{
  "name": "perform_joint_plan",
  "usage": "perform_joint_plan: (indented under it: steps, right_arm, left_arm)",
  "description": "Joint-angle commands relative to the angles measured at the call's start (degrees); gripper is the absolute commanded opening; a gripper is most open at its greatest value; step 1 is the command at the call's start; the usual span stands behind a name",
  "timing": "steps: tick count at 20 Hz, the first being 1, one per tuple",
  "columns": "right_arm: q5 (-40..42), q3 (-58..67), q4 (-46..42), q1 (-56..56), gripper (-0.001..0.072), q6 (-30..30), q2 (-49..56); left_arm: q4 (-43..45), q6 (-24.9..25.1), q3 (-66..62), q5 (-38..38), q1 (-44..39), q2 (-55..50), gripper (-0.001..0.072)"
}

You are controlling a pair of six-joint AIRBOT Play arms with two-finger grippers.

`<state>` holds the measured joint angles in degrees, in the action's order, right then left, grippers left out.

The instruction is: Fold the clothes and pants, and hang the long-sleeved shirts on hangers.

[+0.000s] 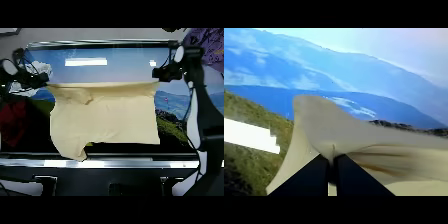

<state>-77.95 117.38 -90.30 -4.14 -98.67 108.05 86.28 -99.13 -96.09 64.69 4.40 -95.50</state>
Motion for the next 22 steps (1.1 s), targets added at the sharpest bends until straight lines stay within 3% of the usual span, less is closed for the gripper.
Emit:
perform_joint_plan:
  steps: [1,3,4,5,7,10,13,15,18,22]
  right_arm:
    - [2.7,0.1,7.5,0.0,0.0023,-1.2,9.1]
    - [3.1,0.1,10.1,0.0,0.0023,-1.2,10.0]
    - [2.9,0.1,10.4,0.0,0.003,-1.2,9.9]
    - [2.1,0.1,10.6,0.0,0.0097,-1.2,9.6]
    - [-1.1,0.1,9.9,0.4,0.0414,0.8,7.2]
    - [-6.0,0.1,13.1,4.2,0.0422,6.9,1.2]
    - [-8.6,-5.8,18.5,11.7,0.0452,11.8,-6.1]
    - [-8.5,-18.3,23.9,18.6,0.0602,15.6,-12.6]
    - [-8.2,-38.7,32.9,27.3,0.0611,22.0,-20.3]
    - [-2.5,-57.5,36.0,30.3,0.0611,30.8,-23.9]
  left_arm:
    - [-1.7,0.1,0.3,-2.6,-1.5,-9.4,0.0022]
    - [-3.7,0.1,0.3,-2.5,-1.6,-10.2,0.0041]
    - [-4.8,0.1,0.0,-1.8,-1.3,-10.0,0.0126]
    - [-4.8,0.1,-0.9,-0.4,-0.9,-9.8,0.0262]
    - [-4.8,0.5,-4.4,5.5,1.1,-9.0,0.0418]
    - [-4.9,8.3,-7.0,15.7,5.6,-4.6,0.0418]
    - [-10.9,9.0,-1.5,18.1,13.2,3.6,0.0418]
    - [-14.7,9.4,7.3,17.8,18.6,10.2,0.0418]
    - [-17.8,9.4,21.7,15.1,24.9,19.3,0.0418]
    - [-17.9,9.4,32.7,12.3,26.4,23.5,0.0417]
